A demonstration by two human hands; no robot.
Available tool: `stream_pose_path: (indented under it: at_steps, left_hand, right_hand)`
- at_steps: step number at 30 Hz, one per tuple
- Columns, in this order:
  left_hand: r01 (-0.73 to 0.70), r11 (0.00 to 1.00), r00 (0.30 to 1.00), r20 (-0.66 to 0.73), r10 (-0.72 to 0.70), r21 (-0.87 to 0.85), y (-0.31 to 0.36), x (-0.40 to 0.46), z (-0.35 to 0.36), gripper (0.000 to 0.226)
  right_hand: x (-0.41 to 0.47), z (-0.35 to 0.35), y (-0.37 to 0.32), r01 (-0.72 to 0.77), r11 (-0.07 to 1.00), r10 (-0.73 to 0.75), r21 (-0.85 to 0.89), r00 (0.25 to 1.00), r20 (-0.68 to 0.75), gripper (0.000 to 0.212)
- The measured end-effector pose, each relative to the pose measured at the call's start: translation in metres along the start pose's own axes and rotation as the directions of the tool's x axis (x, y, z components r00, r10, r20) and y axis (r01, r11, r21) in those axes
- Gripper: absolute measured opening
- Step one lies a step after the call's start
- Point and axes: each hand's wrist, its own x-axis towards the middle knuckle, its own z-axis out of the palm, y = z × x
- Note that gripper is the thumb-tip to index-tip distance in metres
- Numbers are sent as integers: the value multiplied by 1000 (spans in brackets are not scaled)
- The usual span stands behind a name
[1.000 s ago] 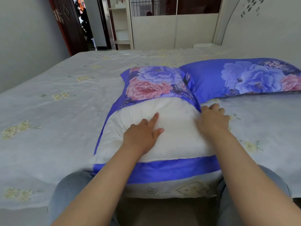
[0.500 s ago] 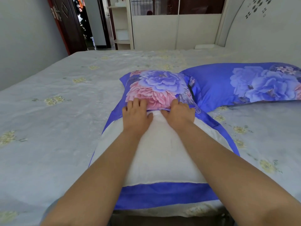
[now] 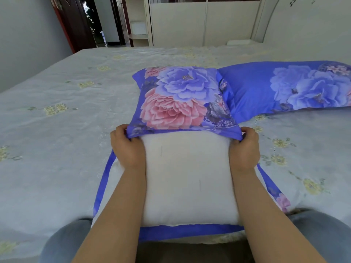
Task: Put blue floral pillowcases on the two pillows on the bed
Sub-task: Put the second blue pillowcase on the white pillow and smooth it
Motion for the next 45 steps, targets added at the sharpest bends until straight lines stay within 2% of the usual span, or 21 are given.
stream_pose_path:
  at_steps: [2, 4, 6, 8, 10, 12, 14, 17, 19, 20, 23, 26, 29, 31, 33, 35, 38, 40, 42, 44, 45]
  left_hand:
    - [-187, 982, 982, 39, 186, 38, 8, -9, 1, 25]
    - [-326, 943, 944, 83, 321, 66, 15, -13, 3, 28]
    - [-403, 915, 913, 82, 400, 17, 19, -15, 2, 33]
    - [-417, 907, 905, 70, 421, -59, 20, -18, -2, 34]
    - [-452, 889, 888, 55, 456, -79, 18, -23, -6, 31]
    - [-509, 861, 858, 61, 509, -27, 19, -27, -8, 28]
    - [-535, 845, 842, 83, 533, -10, 20, -28, -8, 29]
    - [-473, 870, 867, 105, 488, -136, 19, -30, -10, 25]
    - [-366, 914, 912, 125, 390, -177, 19, -34, -11, 28]
    - [-354, 921, 919, 125, 374, -160, 19, -36, -11, 31]
    - [-503, 860, 855, 94, 510, -88, 16, -44, -17, 50]
    - [-562, 824, 821, 71, 567, -79, 10, -49, -28, 57]
    - [-555, 831, 830, 85, 551, 37, 4, -52, -31, 45]
    - [-495, 861, 869, 94, 487, 114, 2, -51, -30, 42]
    - [-427, 899, 903, 87, 420, 99, 3, -48, -29, 40]
    - [-423, 905, 905, 66, 420, 48, 5, -46, -28, 31]
    - [-563, 821, 818, 82, 570, -93, 12, -47, -25, 16]
    - [-586, 781, 747, 229, 624, -214, 18, -48, -22, 30]
    - [-605, 778, 703, 343, 623, -171, 18, -46, -19, 39]
    - [-671, 740, 689, 324, 648, -54, 17, -46, -19, 23]
    - [-645, 762, 724, 275, 633, -55, 18, -49, -22, 20]
  right_hand:
    - [-7, 2, -5, 194, 980, -193, 48, 981, -27, 33]
    - [-7, 3, -10, 327, 943, -324, 59, 944, -58, 35]
    - [-9, -1, -16, 326, 930, -320, 173, 945, -60, 36]
    - [-15, -6, -17, 319, 907, -319, 275, 947, -45, 40]
    - [-25, -9, -14, 339, 896, -344, 287, 938, -33, 45]
    - [-29, -9, -12, 318, 917, -329, 241, 944, 4, 52]
    - [-29, -10, -11, 320, 928, -328, 189, 944, 11, 54]
    - [-32, -13, -12, 374, 894, -385, 246, 923, -5, 35]
    - [-35, -11, -9, 323, 891, -363, 320, 929, 73, 28]
    - [-33, -9, -6, 282, 902, -339, 328, 931, 132, 33]
    - [-21, -7, 4, 98, 963, -159, 251, 959, 233, 45]
    - [-18, -11, 1, 5, 931, -58, 364, 989, 134, 38]
    - [-30, -19, -10, 88, 851, -108, 518, 994, 8, 32]
    - [-39, -25, -16, 138, 818, -157, 558, 988, -13, 24]
    - [-50, -30, -22, 172, 790, -194, 589, 981, -25, 20]
    - [-59, -31, -23, 226, 788, -232, 573, 971, -64, 21]
    - [-62, -31, -12, 250, 844, -253, 475, 966, -60, 20]
    - [-60, -35, -10, 234, 867, -260, 440, 966, 0, 13]
    - [-58, -40, -14, 268, 866, -308, 421, 951, 29, 28]
    - [-56, -40, -20, 388, 855, -416, 344, 909, 8, 39]
    - [-56, -39, -21, 455, 847, -472, 275, 882, -3, 41]
